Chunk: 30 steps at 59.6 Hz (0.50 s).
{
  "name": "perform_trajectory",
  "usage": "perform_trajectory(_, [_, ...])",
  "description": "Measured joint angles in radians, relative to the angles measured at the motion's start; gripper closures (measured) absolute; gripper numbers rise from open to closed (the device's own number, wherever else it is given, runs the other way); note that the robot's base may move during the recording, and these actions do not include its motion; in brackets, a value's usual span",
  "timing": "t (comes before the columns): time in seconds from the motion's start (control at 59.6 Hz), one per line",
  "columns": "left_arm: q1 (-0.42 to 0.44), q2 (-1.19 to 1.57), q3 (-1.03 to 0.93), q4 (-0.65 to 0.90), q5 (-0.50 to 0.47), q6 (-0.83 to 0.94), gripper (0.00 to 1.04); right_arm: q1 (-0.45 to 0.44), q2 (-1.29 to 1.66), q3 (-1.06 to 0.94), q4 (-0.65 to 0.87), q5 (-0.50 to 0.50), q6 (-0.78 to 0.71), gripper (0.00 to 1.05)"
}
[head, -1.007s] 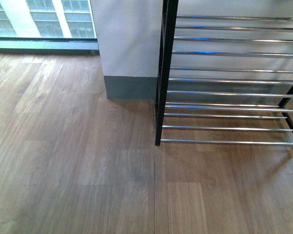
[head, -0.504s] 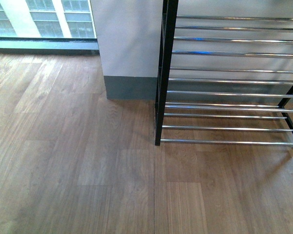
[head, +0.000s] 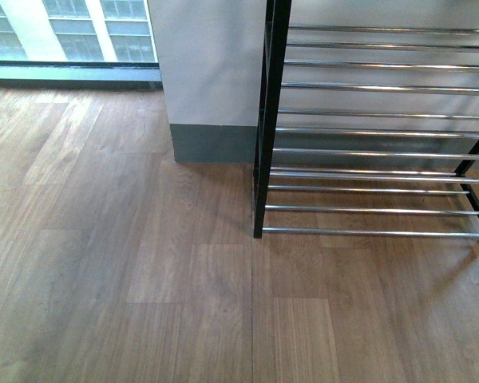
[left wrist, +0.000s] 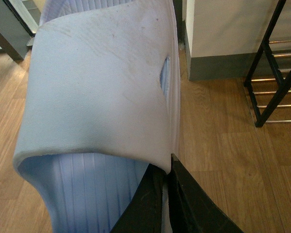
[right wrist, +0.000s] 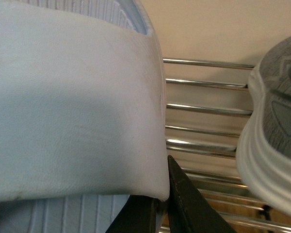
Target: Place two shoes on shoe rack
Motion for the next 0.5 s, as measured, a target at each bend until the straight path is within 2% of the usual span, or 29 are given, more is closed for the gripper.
perform_trajectory(0.101, [0.0,0.0,0.0,0.0,0.0,0.0,1.03,0.012,0.138,0.178,-0.076,0.106,-0.068,1.03])
perform_trajectory(0.353, [0.0,0.0,0.0,0.0,0.0,0.0,1.03,0.022,0.349,0.489,-0.22,0.249,-0.141,1.03])
perform_trajectory(0.504, [0.0,0.0,0.0,0.0,0.0,0.0,1.03,0.021,0.382,0.55,-0.252,0.25,-0.132,1.03])
